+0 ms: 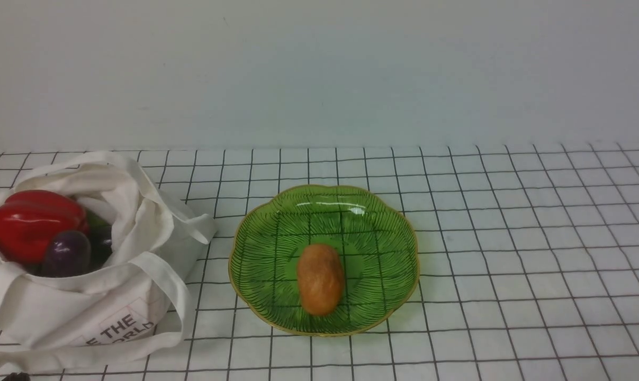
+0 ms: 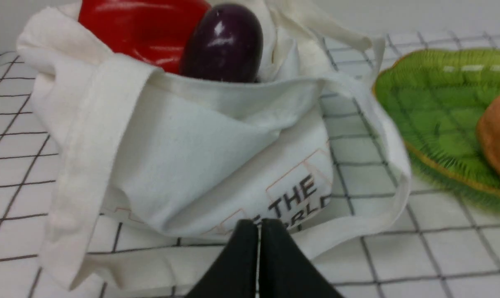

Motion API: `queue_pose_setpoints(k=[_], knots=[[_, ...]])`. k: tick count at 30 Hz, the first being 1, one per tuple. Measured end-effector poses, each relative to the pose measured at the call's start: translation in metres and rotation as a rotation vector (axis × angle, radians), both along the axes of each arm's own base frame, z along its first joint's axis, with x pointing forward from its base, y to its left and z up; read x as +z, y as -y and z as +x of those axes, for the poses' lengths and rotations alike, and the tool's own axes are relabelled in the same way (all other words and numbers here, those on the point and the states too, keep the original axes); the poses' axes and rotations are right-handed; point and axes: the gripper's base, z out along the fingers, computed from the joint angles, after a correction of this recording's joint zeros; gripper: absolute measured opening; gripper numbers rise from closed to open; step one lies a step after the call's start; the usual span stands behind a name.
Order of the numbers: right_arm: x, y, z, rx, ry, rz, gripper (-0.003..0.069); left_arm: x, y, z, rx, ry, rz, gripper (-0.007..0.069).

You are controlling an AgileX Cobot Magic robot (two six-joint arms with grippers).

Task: Take vegetables from bag on white checkered tablecloth place on plate.
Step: 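Reach into the bag and grasp a vegetable inside it with the left gripper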

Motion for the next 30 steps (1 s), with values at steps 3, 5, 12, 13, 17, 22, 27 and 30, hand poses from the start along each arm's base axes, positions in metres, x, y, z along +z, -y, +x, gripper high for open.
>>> queue_pose_setpoints(k=[3, 5, 12, 13, 17, 22, 27, 30], knots=[[0.000, 0.000, 0.000, 0.000, 0.000, 0.000, -0.0014, 0.006, 0.002, 0.001, 0.009, 0.056, -0.129, -0.0008], [0.000, 0.000, 0.000, 0.000, 0.000, 0.000, -0.0014, 0.011, 0.002, 0.002, 0.015, 0.102, -0.206, -0.0008], [0.000, 0.000, 0.000, 0.000, 0.000, 0.000, -0.0014, 0.028, 0.000, 0.003, 0.035, 0.278, -0.350, -0.0008], [0.000, 0.000, 0.000, 0.000, 0.000, 0.000, -0.0014, 0.030, -0.001, 0.003, 0.038, 0.304, -0.355, -0.0008], [0.000, 0.000, 0.000, 0.000, 0.000, -0.003, -0.0014, 0.047, -0.005, 0.000, 0.057, 0.505, -0.376, -0.0008], [0.000, 0.000, 0.000, 0.000, 0.001, -0.004, -0.0014, 0.108, -0.008, -0.017, 0.036, 0.710, -0.354, -0.0008], [0.000, 0.000, 0.000, 0.001, 0.001, -0.005, -0.0014, 0.161, 0.000, -0.019, -0.024, 0.524, -0.207, -0.0008], [0.000, 0.000, 0.000, 0.001, 0.001, -0.005, -0.0014, 0.188, 0.010, 0.003, -0.090, 0.187, -0.123, -0.0008]])
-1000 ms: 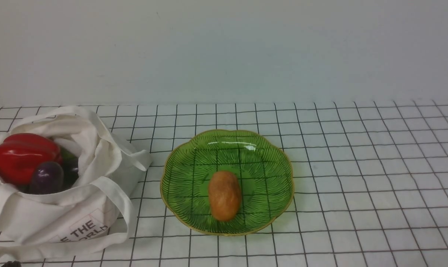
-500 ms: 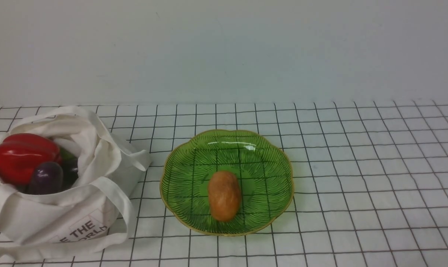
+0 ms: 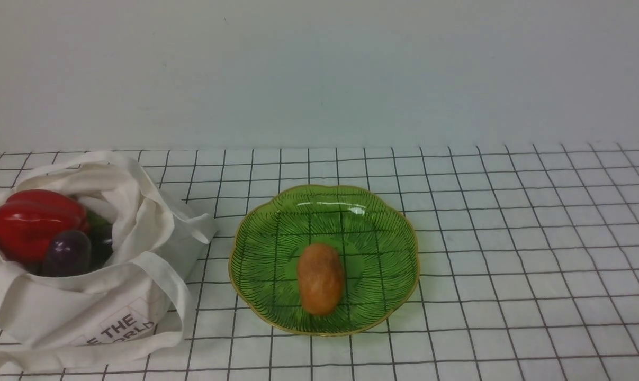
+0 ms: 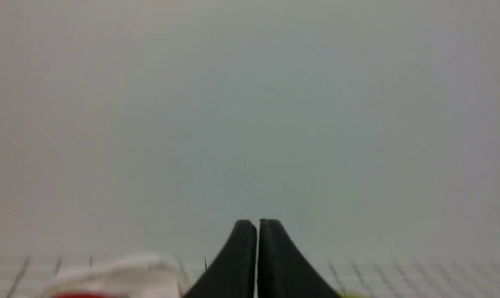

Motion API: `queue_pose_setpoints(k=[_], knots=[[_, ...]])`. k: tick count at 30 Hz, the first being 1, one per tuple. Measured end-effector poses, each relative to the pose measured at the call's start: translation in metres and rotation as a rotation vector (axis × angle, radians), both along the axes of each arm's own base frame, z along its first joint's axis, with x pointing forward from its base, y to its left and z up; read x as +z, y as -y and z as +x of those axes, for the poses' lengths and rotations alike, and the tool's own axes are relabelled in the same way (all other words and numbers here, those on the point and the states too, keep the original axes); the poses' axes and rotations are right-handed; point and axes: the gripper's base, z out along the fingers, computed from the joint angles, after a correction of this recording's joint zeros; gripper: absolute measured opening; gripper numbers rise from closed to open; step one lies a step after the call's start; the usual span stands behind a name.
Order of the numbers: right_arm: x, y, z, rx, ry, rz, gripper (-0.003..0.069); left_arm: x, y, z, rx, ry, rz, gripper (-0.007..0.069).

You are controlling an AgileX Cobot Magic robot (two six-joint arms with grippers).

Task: Take vegetables from bag on white checkered tablecloth place on plate.
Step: 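Reach into the bag and grasp a vegetable inside it with the left gripper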

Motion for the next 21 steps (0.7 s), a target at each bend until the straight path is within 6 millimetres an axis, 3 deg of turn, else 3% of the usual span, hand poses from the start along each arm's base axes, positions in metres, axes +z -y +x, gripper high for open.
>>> queue_pose_setpoints(k=[4, 7, 15, 20, 21], knots=[[0.000, 0.000, 0.000, 0.000, 0.000, 0.000, -0.0014, 0.009, 0.007, 0.043, -0.065, -0.443, 0.117, -0.0008], [0.000, 0.000, 0.000, 0.000, 0.000, 0.000, -0.0014, 0.003, 0.007, 0.074, -0.062, -0.643, 0.198, -0.0008], [0.000, 0.000, 0.000, 0.000, -0.001, 0.000, -0.0014, -0.025, 0.002, 0.125, -0.031, -0.866, 0.317, -0.0006], [0.000, 0.000, 0.000, 0.000, -0.001, 0.000, -0.0014, -0.044, -0.001, 0.153, -0.005, -0.922, 0.397, 0.0071], [0.000, 0.000, 0.000, 0.000, -0.001, 0.000, -0.0014, -0.049, -0.002, 0.160, 0.001, -0.925, 0.418, 0.0116]])
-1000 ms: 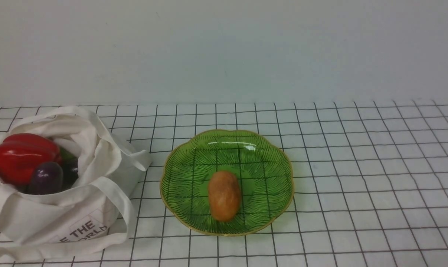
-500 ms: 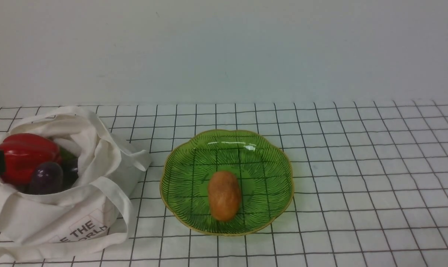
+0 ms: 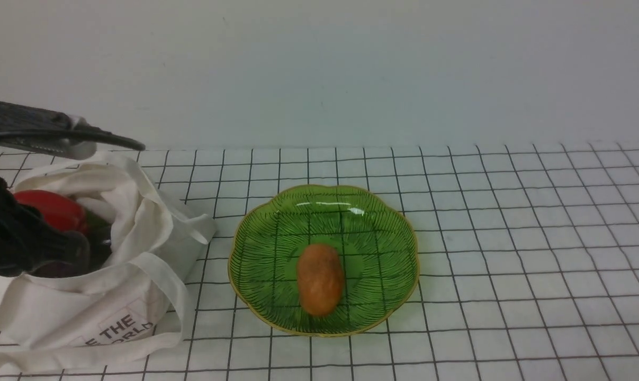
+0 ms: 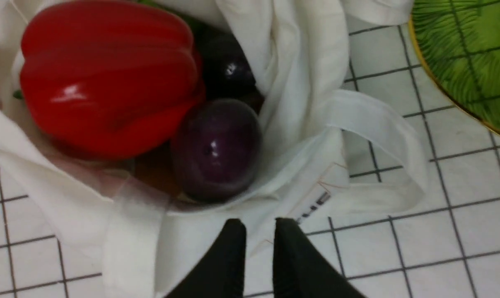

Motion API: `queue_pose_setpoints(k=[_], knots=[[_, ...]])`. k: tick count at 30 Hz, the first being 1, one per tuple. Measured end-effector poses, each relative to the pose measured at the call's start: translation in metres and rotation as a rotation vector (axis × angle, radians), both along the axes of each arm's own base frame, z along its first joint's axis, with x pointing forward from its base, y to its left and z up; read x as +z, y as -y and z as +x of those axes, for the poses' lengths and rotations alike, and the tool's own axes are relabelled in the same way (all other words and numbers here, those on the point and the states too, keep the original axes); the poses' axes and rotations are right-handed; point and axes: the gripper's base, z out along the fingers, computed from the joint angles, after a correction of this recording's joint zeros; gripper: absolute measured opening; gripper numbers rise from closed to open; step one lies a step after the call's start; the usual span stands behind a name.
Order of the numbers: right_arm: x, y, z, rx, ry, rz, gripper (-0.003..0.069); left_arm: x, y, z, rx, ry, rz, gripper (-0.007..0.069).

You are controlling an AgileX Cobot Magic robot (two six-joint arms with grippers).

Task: Take vegetables from bag on white checkered tablecloth place on plate.
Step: 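Reach into the bag and grasp a vegetable inside it with the left gripper, then take the eggplant out of the bag and place it in the plate with the left gripper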

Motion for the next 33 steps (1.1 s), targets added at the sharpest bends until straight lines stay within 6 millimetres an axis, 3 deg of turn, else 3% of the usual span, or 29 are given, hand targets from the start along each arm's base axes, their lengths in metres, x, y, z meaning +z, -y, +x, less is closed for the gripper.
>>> queue_pose_setpoints(k=[6, 11, 13, 18, 24, 28, 33], knots=[[0.000, 0.000, 0.000, 0.000, 0.000, 0.000, -0.0014, -0.021, -0.002, 0.028, -0.020, -0.009, 0.064, 0.0386], [0.000, 0.000, 0.000, 0.000, 0.000, 0.000, -0.0014, -0.037, -0.002, 0.044, -0.030, -0.030, 0.088, 0.0533], [0.000, 0.000, 0.000, 0.000, 0.000, 0.000, -0.0014, -0.041, -0.002, 0.047, -0.033, -0.040, 0.093, 0.0550], [0.000, 0.000, 0.000, 0.000, 0.000, 0.000, -0.0014, -0.052, -0.001, 0.055, -0.020, -0.064, 0.087, 0.0545], [0.000, 0.000, 0.000, 0.000, 0.000, 0.001, -0.0014, -0.054, -0.001, 0.056, -0.012, -0.072, 0.084, 0.0362], [0.000, 0.000, 0.000, -0.001, -0.001, 0.004, -0.0014, -0.052, -0.001, 0.054, -0.011, -0.071, 0.084, 0.0363], [0.000, 0.000, 0.000, -0.001, -0.001, 0.004, -0.0014, -0.033, -0.002, 0.043, -0.008, -0.004, 0.079, 0.0363]])
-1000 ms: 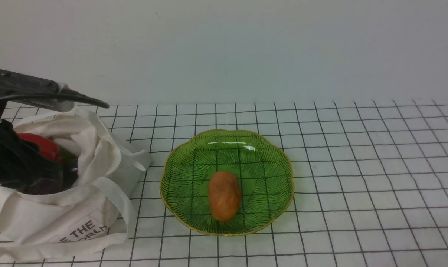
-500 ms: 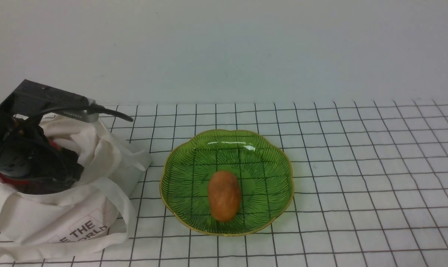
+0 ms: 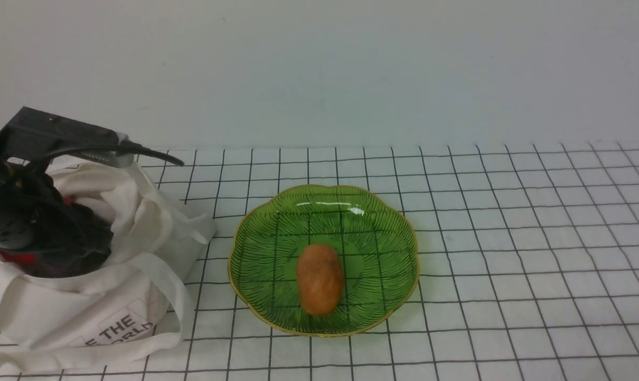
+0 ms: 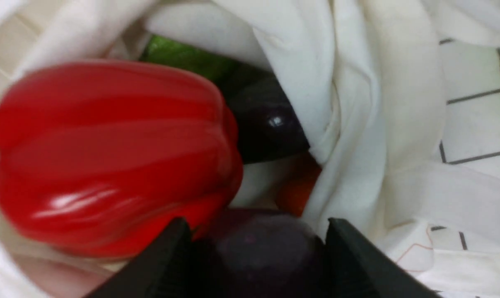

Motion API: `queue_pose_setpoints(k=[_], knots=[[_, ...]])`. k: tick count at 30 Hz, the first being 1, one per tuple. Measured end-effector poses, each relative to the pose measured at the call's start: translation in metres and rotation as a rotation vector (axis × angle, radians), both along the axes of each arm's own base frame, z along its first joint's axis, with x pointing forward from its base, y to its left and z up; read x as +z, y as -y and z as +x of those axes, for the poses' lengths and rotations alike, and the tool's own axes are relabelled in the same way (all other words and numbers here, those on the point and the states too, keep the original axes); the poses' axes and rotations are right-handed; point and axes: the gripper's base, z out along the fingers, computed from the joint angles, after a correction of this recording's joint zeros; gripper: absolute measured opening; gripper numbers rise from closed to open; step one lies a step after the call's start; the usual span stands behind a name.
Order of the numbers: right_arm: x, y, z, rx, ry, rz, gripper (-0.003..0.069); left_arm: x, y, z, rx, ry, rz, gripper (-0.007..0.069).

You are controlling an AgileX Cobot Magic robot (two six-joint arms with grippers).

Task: Take vegetables from bag on white checkered tablecloth place on plate.
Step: 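Take the eggplant out of the bag and place it in the plate with the left gripper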

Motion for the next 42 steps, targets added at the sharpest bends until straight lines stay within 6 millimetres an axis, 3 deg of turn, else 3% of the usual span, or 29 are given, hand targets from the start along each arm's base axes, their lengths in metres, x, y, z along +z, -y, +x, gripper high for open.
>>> queue_pose_setpoints(k=[10, 18, 28, 34, 39, 42], knots=[[0.000, 0.000, 0.000, 0.000, 0.000, 0.000, -0.0014, 0.038, 0.000, -0.026, 0.004, 0.168, -0.044, 0.0363], [0.000, 0.000, 0.000, 0.000, 0.000, 0.000, -0.0014, 0.067, 0.011, -0.050, 0.030, 0.300, -0.270, 0.0363], [0.000, 0.000, 0.000, 0.000, 0.000, 0.000, -0.0014, 0.100, 0.019, -0.070, -0.036, 0.524, -0.416, 0.0363], [0.000, 0.000, 0.000, 0.000, 0.000, 0.000, -0.0014, 0.104, 0.028, -0.068, -0.014, 0.534, -0.598, 0.0363], [0.000, 0.000, 0.000, 0.000, 0.000, 0.000, -0.0014, 0.096, 0.046, -0.052, -0.094, 0.477, -0.704, 0.0363], [0.000, 0.000, 0.000, 0.000, 0.000, 0.000, -0.0014, 0.077, 0.069, -0.031, -0.249, 0.421, -0.676, 0.0363]])
